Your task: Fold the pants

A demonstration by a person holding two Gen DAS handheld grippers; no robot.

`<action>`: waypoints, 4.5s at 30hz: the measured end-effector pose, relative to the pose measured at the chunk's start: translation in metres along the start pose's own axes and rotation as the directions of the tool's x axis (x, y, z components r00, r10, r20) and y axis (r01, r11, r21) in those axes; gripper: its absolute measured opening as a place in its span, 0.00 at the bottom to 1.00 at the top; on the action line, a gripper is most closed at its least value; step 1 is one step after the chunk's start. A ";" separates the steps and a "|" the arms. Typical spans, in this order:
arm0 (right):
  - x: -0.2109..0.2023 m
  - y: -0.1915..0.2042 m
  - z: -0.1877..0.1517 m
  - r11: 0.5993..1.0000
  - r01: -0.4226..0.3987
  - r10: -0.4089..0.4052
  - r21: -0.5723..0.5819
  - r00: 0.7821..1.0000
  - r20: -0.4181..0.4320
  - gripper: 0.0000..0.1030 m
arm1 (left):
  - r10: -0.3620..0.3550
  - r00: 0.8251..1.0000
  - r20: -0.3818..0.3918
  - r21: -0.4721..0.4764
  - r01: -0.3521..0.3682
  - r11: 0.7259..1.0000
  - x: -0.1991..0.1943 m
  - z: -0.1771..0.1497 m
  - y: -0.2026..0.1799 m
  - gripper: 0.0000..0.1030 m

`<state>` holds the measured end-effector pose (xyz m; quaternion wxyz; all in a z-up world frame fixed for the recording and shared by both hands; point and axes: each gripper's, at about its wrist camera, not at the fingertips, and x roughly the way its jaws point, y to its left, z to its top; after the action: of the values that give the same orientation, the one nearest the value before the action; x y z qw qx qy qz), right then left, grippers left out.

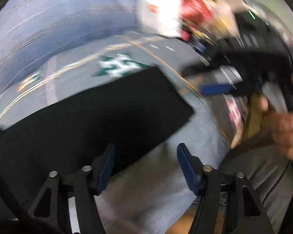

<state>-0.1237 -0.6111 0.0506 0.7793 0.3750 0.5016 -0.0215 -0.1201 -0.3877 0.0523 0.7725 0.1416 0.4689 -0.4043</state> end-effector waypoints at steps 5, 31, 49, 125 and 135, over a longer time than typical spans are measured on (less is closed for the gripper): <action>0.004 -0.023 0.008 0.992 -0.072 0.075 0.108 0.997 -0.026 0.69 | 0.101 0.995 -0.004 0.183 -0.099 0.978 0.025 0.015 -0.040 0.49; 0.023 0.072 -0.005 0.965 -0.236 0.235 -0.117 0.972 -0.017 0.14 | -0.063 0.977 0.204 -0.202 0.105 0.974 -0.056 0.014 0.021 0.07; 0.128 0.259 -0.079 0.839 -0.407 0.359 -0.362 0.913 -0.196 0.14 | -0.012 0.980 0.197 -0.554 0.121 0.824 -0.127 -0.089 0.177 0.07; 0.059 0.168 -0.048 0.945 0.051 0.007 -0.323 0.984 0.176 0.71 | 0.013 0.988 0.155 -0.777 0.114 0.619 -0.122 -0.123 0.248 0.31; 0.133 0.222 -0.102 0.852 -0.165 0.130 -0.497 0.986 -0.105 0.31 | 0.118 0.985 0.126 -0.825 0.038 0.563 -0.141 -0.133 0.272 0.41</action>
<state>-0.0448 -0.3439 0.0475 0.8321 0.1961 0.4855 0.1829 -0.0280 -0.0661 0.0575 0.7944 -0.2591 0.5334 -0.1313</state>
